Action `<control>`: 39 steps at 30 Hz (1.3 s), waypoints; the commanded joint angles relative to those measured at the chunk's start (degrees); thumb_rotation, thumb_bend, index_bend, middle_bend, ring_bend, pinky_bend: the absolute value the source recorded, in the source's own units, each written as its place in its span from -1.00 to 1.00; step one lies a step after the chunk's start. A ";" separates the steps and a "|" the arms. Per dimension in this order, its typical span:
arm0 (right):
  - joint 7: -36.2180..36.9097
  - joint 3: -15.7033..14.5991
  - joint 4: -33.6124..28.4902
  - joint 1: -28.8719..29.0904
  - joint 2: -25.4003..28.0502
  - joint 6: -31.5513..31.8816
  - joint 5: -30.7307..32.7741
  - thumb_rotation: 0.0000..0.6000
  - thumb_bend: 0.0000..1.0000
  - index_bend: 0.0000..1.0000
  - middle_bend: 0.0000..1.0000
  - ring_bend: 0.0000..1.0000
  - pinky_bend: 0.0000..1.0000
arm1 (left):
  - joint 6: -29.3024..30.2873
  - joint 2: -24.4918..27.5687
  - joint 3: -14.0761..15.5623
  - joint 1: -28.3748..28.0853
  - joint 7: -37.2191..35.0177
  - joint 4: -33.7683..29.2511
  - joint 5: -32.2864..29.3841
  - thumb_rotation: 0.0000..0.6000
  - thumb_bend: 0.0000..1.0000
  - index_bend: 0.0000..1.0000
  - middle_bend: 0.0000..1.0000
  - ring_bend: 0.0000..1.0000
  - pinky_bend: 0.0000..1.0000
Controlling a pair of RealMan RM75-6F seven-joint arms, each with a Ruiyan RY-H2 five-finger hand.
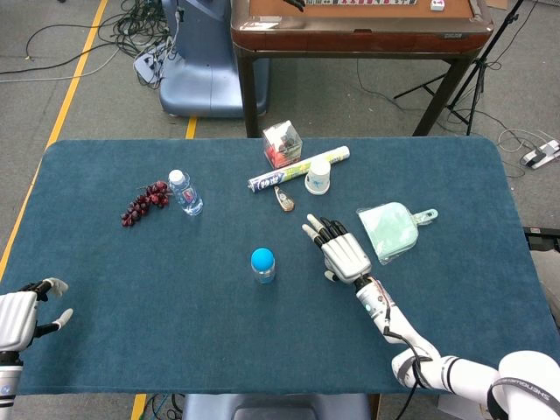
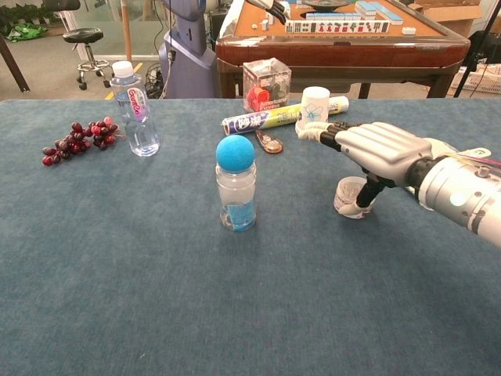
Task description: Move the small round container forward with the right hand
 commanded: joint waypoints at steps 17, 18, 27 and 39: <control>-9.55 -9.21 -24.90 -14.78 21.41 18.62 -5.20 1.00 -1.00 -0.93 -0.94 -1.00 -0.71 | 1.16 0.25 -0.04 0.23 1.20 -0.84 0.75 1.00 -0.54 -0.11 -0.01 0.02 0.33; -9.78 -9.71 -25.59 -15.94 22.60 19.80 -5.20 1.00 -1.00 -0.91 -0.93 -1.00 -0.72 | 1.42 0.36 0.03 0.29 1.43 -1.14 1.00 1.00 -0.54 -0.11 -0.01 0.02 0.33; -9.93 -12.28 -29.76 -23.74 29.15 27.14 -4.40 1.00 -1.00 -0.66 -0.79 -1.00 -0.71 | 4.29 2.34 0.89 1.25 5.64 -6.03 3.54 1.00 -0.54 -0.14 -0.01 0.02 0.33; -4.20 -10.63 -29.74 -28.47 32.36 32.83 -6.27 1.00 -1.00 -0.63 -0.75 -1.00 -0.71 | 5.91 2.49 0.78 1.61 6.72 -7.52 4.55 1.00 -0.54 -0.16 -0.02 -0.01 0.33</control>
